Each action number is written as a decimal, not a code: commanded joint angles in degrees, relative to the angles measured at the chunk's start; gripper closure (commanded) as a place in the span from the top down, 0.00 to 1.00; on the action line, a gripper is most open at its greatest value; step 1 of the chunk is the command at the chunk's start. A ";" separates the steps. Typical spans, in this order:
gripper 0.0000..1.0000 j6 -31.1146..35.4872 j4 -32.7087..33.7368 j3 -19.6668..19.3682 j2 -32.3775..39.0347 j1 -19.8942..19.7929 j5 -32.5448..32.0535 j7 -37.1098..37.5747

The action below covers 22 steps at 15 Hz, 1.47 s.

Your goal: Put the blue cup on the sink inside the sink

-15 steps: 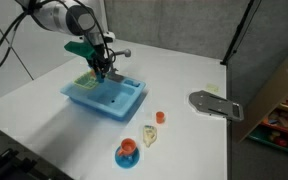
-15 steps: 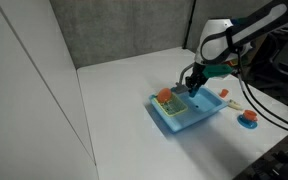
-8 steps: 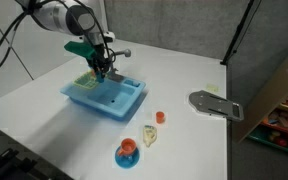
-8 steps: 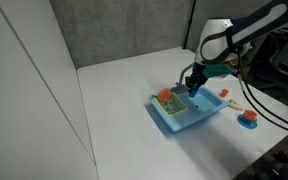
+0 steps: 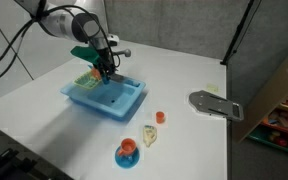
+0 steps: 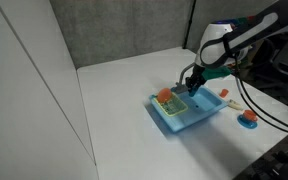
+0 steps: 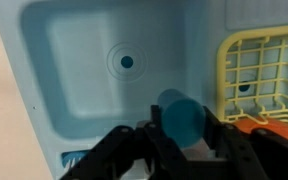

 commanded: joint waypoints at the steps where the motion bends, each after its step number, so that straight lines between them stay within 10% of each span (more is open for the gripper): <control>1: 0.16 1.73 3.34 -0.29 3.48 -0.63 0.94 0.05; 22: 0.16 -0.32 9.66 -0.82 12.88 -1.56 0.63 -0.52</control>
